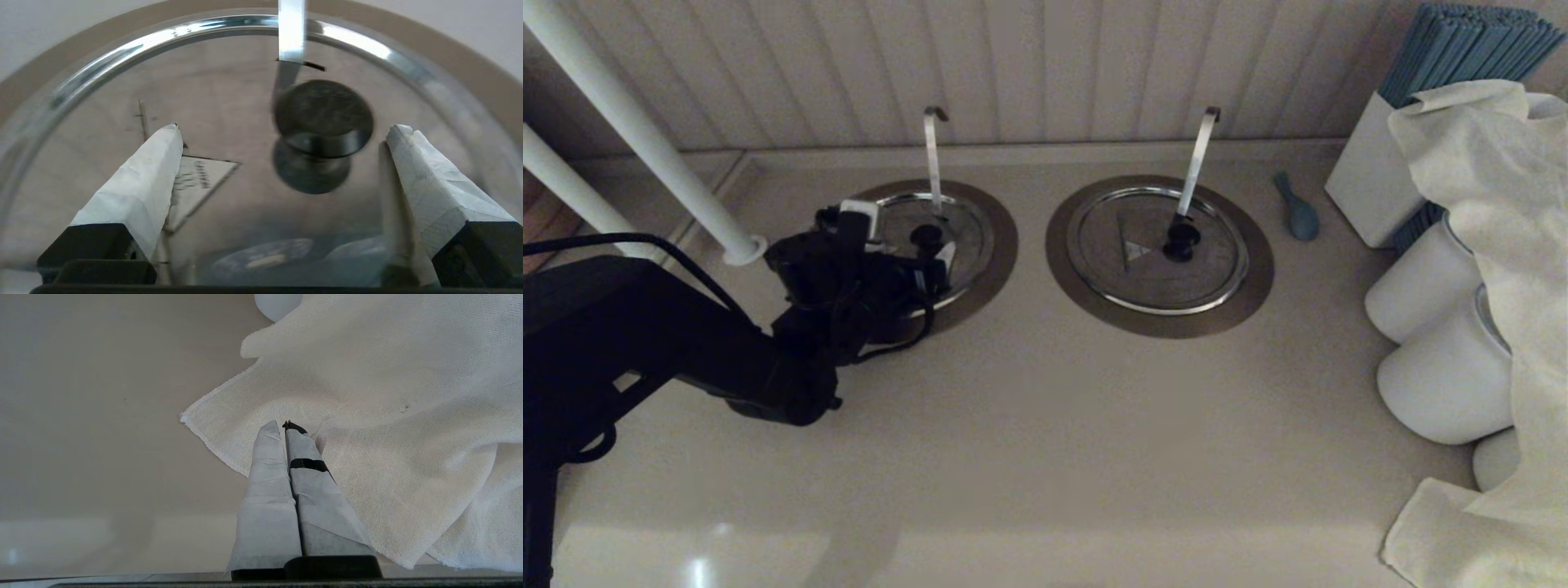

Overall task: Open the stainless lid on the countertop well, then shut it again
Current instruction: Open the lid

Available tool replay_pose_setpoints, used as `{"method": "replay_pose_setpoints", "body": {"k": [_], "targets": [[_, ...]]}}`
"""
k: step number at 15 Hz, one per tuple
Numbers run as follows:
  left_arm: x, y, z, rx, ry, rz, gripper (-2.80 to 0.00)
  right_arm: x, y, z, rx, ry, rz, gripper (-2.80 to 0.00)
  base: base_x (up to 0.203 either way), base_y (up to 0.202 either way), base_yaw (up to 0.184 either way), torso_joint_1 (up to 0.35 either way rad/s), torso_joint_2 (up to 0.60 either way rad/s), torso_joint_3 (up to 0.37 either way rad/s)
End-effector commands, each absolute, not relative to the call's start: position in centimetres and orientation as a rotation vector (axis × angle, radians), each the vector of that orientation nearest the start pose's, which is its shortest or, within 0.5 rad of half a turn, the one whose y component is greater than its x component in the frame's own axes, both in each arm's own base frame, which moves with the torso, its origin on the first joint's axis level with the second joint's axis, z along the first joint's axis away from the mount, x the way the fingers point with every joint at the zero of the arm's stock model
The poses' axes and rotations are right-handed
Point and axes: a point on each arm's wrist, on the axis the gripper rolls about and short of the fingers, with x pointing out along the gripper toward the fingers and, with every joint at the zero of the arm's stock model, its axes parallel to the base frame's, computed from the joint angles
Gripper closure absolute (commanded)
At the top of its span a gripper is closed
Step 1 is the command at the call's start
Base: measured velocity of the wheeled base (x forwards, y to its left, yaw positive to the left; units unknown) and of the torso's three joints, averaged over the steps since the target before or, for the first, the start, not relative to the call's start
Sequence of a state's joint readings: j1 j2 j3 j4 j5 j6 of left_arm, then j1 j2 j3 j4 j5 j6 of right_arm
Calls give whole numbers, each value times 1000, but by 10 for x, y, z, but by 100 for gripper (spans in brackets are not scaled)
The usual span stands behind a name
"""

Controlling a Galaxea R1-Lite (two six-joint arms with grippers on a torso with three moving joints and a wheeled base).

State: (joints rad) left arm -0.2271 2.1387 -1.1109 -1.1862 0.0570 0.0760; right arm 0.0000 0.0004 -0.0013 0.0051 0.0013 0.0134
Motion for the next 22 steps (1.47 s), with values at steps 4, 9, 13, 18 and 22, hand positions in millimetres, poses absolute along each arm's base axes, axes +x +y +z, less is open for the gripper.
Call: {"method": "replay_pose_setpoints", "body": {"k": [4, 9, 13, 18, 22], "targets": [[402, -85, 177, 45, -215, -145, -280, -23, 0, 75, 14, 4, 2, 0, 0, 0, 0, 0, 0, 0], [400, -81, 184, 43, -232, -137, -280, -23, 0, 75, 14, 5, 3, 0, 0, 0, 0, 0, 0, 0], [396, -65, 198, 41, -267, -98, -280, -23, 0, 75, 14, 4, 2, 0, 0, 0, 0, 0, 0, 0], [391, -51, 210, 41, -294, -68, -280, -23, 0, 75, 14, 4, 2, 0, 0, 0, 0, 0, 0, 0], [387, -38, 221, 46, -320, -39, -280, -23, 0, 75, 14, 3, 2, 0, 0, 0, 0, 0, 0, 0]]}}
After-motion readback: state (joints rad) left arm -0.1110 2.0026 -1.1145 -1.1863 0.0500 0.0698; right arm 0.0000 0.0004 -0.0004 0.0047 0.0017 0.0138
